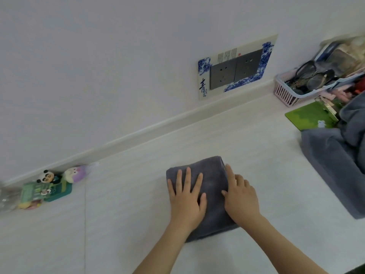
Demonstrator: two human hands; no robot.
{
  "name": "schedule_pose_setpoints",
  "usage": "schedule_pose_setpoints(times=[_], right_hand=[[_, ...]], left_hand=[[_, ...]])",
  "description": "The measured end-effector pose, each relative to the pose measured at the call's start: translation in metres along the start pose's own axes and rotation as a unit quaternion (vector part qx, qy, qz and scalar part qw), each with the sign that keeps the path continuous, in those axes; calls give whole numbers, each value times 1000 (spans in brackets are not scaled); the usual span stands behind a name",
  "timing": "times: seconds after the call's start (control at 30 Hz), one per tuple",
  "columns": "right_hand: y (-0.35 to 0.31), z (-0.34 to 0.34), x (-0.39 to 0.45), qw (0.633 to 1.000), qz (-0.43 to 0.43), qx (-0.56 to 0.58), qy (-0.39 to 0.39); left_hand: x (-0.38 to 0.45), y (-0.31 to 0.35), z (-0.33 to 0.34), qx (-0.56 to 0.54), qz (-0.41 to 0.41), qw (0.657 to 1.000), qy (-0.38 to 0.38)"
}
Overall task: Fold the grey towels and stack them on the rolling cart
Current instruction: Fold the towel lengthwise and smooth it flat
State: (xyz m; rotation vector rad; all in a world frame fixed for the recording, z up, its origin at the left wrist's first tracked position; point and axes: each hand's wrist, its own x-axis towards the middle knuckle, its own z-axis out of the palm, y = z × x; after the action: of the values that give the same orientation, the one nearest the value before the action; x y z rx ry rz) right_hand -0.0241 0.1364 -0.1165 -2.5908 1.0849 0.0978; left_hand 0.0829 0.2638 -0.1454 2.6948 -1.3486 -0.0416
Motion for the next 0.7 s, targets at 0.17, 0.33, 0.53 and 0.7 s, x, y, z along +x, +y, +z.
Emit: schedule_pose_setpoints(times=[0.17,0.33,0.53,0.7], right_hand=[[6,24,-6,998,-39,42,12],[2,25,-2,996,-32,85,22],[0,18,-2,970,85,226,-42],[-12,12,4,926,178,314,-109]], left_hand=[[-3,3,0,9,-4,1000,-1],[-1,0,5,-27,0,999,21],[-17,-7,-10,-292,-226,929,17],[-31,-28,-30,-514,-376,769,-53]])
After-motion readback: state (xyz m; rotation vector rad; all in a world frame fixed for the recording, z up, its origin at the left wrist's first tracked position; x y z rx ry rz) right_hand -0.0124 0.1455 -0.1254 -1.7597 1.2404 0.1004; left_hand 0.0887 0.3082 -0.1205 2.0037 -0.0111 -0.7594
